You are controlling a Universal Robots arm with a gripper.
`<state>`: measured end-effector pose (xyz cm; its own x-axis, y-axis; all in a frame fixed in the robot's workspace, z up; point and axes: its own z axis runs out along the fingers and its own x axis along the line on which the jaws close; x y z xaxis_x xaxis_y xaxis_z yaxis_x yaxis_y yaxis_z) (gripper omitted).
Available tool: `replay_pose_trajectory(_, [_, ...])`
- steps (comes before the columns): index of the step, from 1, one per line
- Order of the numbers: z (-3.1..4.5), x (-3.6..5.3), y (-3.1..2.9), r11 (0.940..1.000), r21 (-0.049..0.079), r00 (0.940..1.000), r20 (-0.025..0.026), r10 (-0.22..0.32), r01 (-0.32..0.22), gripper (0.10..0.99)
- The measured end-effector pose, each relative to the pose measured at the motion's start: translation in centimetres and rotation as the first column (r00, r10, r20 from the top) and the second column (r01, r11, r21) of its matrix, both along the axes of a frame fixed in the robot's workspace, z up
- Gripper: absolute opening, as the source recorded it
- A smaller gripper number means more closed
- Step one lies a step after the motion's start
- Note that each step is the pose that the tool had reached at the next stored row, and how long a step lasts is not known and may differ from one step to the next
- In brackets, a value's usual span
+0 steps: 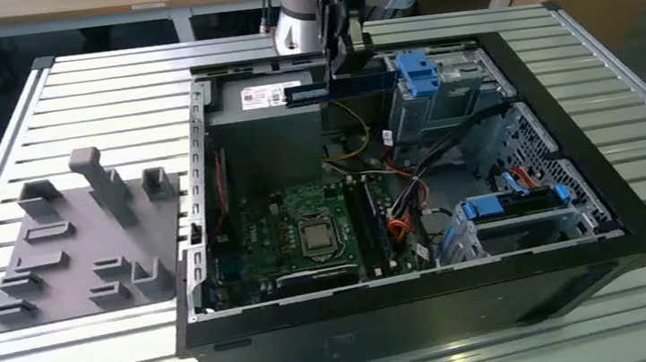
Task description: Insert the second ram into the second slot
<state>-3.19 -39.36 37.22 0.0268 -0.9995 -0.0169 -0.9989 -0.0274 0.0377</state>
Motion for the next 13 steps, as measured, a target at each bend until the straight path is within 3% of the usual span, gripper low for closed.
replay_pose_trajectory(7, [0.01, 0.00, -0.06, 1.0000, 0.000, 1.0000, -0.0001, 0.000, 0.000, 0.137])
replay_pose_trajectory(10, [0.01, 0.00, -0.46, 1.0000, 0.000, 1.0000, -0.0001, 0.000, 0.000, 0.137])
replay_pose_trajectory(13, [0.00, 0.00, -1.27, 1.0000, 0.000, 1.0000, 0.0000, 0.000, 0.000, 0.137])
